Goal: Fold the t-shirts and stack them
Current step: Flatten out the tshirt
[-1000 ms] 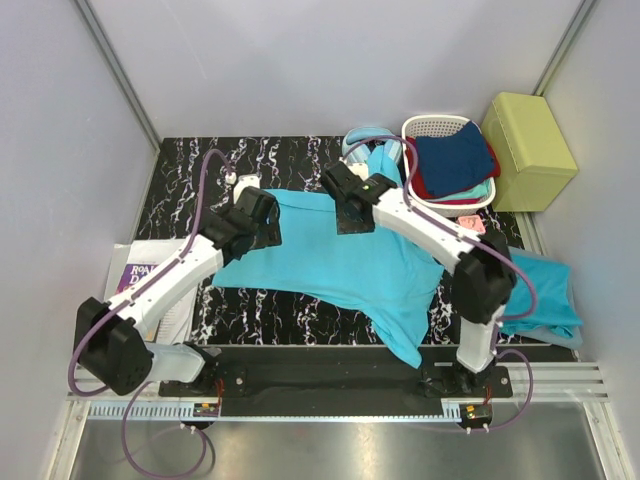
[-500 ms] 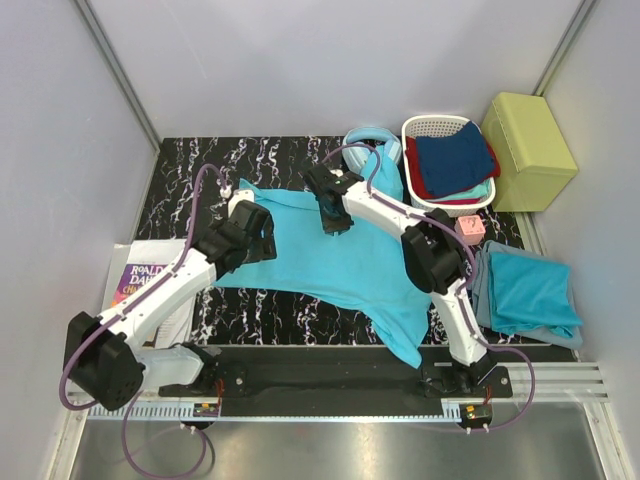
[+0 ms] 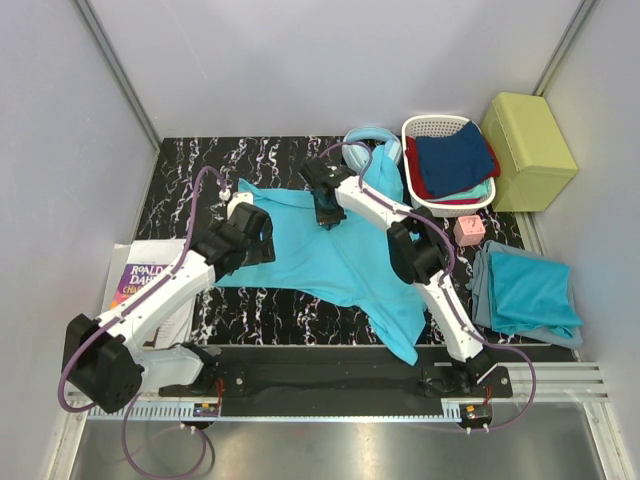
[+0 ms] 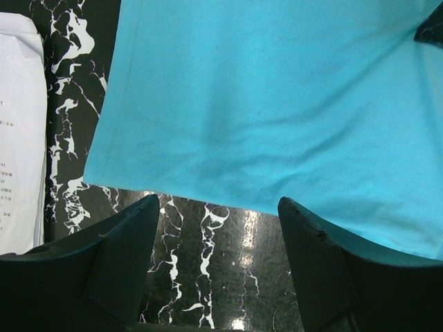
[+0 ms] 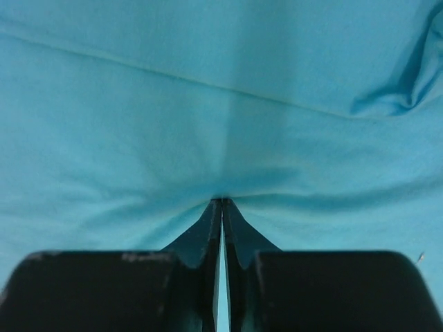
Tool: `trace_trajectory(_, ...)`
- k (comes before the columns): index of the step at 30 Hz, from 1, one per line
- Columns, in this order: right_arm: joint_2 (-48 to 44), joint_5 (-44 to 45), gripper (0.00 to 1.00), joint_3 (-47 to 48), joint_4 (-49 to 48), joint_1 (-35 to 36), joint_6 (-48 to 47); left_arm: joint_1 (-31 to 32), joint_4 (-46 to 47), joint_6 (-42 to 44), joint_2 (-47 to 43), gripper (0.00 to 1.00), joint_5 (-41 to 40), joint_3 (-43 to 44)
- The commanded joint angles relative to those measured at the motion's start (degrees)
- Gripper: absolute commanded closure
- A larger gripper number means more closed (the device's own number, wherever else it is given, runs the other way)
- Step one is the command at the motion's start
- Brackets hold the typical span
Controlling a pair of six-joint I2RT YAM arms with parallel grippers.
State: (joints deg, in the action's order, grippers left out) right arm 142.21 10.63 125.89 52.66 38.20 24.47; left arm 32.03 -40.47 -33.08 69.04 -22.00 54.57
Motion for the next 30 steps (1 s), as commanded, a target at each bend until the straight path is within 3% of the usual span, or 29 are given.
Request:
trace_trajectory(1, 4.03, -1.67, 0.91, 5.86, 2.35, -2.51, 1.11, 0.14, 0.13, 0.03, -1.62, 0.26, 1.08, -0.95)
trace_trajectory(15, 4.57, -4.04, 0.93, 7.10, 2.27, -5.85, 0.49, 0.22, -6.37, -2.51, -5.49, 0.27, 1.87, -2.01)
trace_trajectory(16, 4.04, -4.39, 0.91, 6.75, 2.27, -5.85, 0.41, 0.22, -7.33, -2.69, -5.32, 0.26, 1.00, -2.53)
trace_trajectory(17, 3.34, -4.31, 0.81, 5.70, 2.27, -5.76, 0.58, 0.22, -7.69, -2.87, -4.88, 0.27, 0.47, -2.88)
trace_trajectory(21, -4.10, -1.85, 0.59, 2.09, -0.01, -4.28, 0.06, 0.22, -10.42, -5.41, 1.00, 0.28, -1.03, -2.80)
trace_trajectory(24, -10.61, -0.27, 0.53, -0.37, -0.81, -3.57, 0.14, 0.05, -9.81, -7.16, 2.85, 0.28, -0.15, -2.53)
trace_trajectory(30, -24.16, 0.53, 0.52, -10.03, -3.87, -3.30, 1.10, -3.55, -6.90, -7.70, 10.83, 0.29, 5.38, -0.25)
